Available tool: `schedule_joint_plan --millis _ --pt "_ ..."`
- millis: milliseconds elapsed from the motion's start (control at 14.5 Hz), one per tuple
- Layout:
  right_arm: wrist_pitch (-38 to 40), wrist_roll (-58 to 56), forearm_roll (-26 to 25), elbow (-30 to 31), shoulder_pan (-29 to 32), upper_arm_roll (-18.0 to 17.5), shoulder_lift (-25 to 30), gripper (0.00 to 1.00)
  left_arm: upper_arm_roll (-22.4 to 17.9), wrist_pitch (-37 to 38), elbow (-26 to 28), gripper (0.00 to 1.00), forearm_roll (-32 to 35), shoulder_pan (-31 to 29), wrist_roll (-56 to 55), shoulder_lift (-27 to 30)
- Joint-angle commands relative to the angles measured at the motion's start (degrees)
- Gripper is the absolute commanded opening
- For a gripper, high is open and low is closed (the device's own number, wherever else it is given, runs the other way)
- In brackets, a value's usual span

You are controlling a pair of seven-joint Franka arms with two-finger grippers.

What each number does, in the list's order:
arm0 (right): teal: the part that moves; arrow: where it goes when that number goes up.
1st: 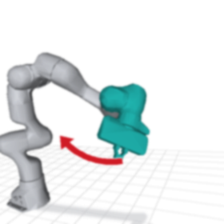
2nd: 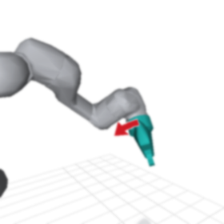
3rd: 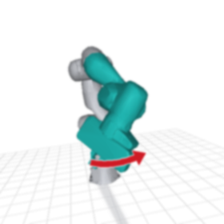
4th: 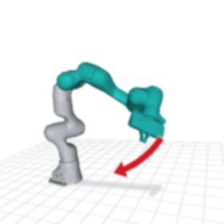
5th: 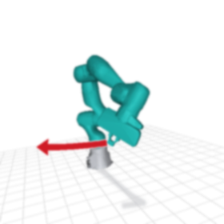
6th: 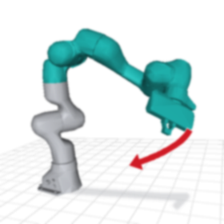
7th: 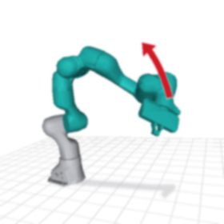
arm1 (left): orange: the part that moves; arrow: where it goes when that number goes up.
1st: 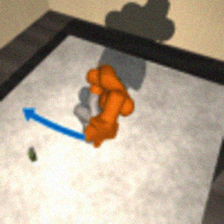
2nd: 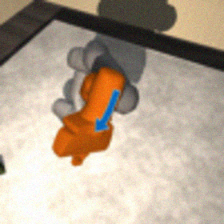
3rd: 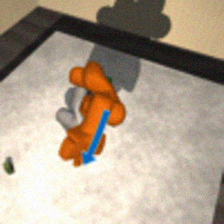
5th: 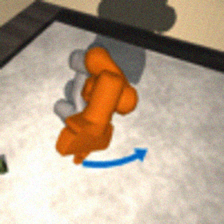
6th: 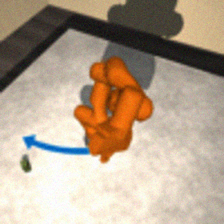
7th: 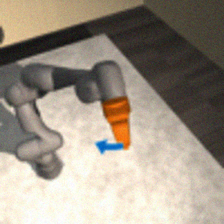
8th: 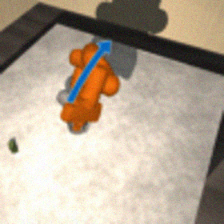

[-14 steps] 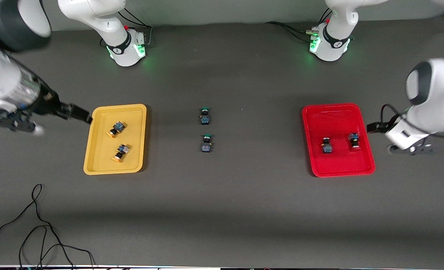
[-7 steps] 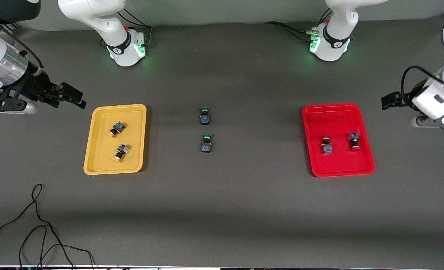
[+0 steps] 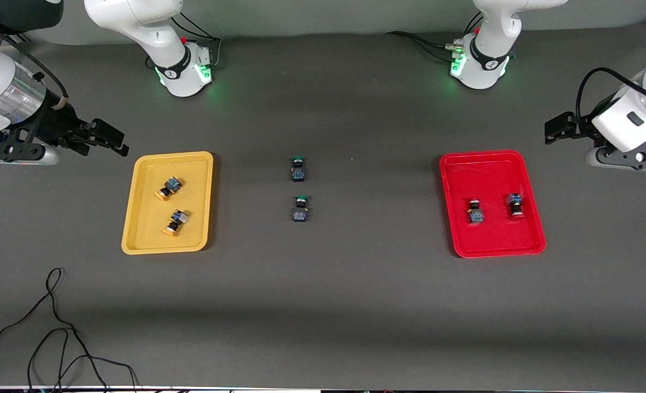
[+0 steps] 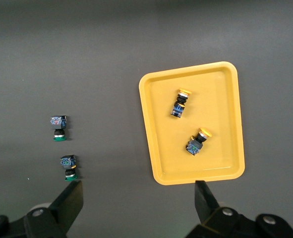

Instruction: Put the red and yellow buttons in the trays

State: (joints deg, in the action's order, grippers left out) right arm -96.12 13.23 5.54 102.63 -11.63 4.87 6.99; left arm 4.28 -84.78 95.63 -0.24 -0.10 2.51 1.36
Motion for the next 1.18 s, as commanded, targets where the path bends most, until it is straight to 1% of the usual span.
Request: schedule_joint_plan --millis 0,207,346,622,1106 --pt "0.1 -1.7 -1.7 -0.3 -0.2 0.4 -0.3 1.00 -3.6 1.8 -2.6 1.00 -0.9 3.2 -1.3 -1.3" --pt "0.2 -1.7 -2.5 -0.4 -0.4 0.1 0.6 1.00 -3.5 1.6 -2.5 1.00 -0.6 3.0 -0.7 -1.2" --pt "0.0 -1.7 -6.0 -0.9 -0.5 -0.1 0.6 1.00 -3.4 1.5 -2.5 1.00 -0.6 3.0 -0.7 -1.2" --pt "0.2 -5.7 -6.2 -1.6 -0.4 0.0 0.4 1.00 -3.4 1.5 -2.5 1.00 -0.6 3.0 -0.7 -1.3" --pt "0.7 -5.1 -6.1 -3.1 -0.4 0.1 0.5 1.00 -3.4 0.9 -2.5 1.00 -0.4 2.8 -0.1 -1.5"
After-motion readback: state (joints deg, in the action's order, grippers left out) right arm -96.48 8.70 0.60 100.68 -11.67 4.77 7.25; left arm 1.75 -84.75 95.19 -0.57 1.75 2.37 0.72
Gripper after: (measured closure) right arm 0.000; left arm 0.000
